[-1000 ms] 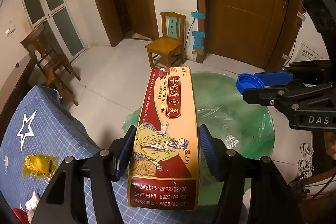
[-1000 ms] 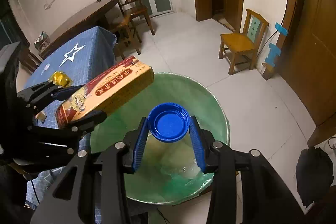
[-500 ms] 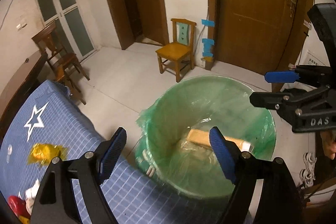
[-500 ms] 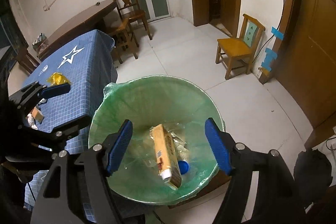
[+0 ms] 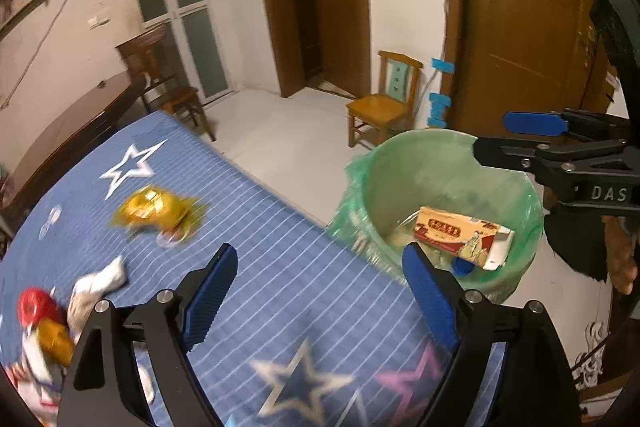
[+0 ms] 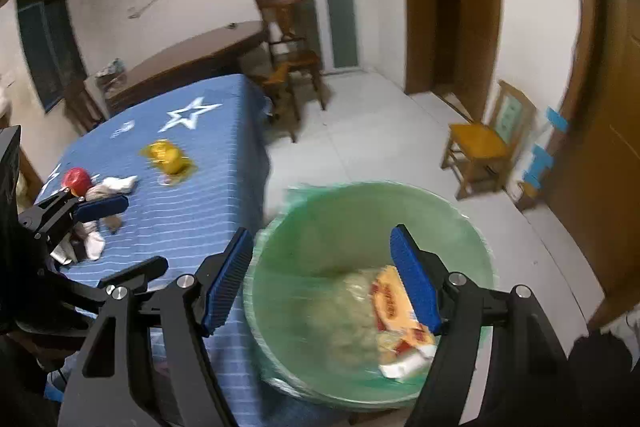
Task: Collect trash
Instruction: 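Grasp the orange paper carton with the left tool while the right tool grasps the white wipes packet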
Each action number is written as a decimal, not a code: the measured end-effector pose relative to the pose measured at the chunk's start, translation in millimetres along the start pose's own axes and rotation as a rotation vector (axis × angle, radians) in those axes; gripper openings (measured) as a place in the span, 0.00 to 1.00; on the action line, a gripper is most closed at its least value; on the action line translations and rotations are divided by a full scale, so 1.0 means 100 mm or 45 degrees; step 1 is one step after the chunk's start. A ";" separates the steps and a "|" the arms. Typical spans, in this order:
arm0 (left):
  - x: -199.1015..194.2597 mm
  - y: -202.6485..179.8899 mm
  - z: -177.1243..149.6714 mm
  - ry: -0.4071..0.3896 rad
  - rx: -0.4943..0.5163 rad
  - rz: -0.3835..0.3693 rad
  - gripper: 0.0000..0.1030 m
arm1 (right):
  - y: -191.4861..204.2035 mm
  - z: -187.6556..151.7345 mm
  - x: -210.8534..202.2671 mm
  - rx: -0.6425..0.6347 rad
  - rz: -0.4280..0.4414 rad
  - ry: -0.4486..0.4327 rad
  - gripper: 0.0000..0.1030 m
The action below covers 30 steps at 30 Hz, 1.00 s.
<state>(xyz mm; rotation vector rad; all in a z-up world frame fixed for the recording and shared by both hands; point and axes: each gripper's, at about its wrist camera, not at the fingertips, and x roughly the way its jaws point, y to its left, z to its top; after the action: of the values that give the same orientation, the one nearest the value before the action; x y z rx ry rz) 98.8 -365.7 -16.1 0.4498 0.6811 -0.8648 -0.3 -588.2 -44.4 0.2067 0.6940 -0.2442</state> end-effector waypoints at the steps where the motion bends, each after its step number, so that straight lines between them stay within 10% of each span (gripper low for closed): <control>1: -0.07 0.06 -0.07 -0.003 -0.017 -0.001 0.82 | 0.10 0.00 0.00 -0.028 0.007 -0.019 0.66; 18: -1.21 1.52 -1.68 0.015 -0.501 0.230 0.84 | 1.62 -0.23 0.49 -0.129 0.448 0.055 0.66; 30: -1.87 2.93 -2.62 -0.062 -1.189 0.340 0.87 | 2.50 -0.24 0.62 -0.173 0.723 0.083 0.66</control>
<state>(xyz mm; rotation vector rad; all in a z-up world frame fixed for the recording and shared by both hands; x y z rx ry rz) 155.9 64.9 -42.6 -0.3178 0.8731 -0.2387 103.5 -353.9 -75.9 0.2736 0.6862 0.3526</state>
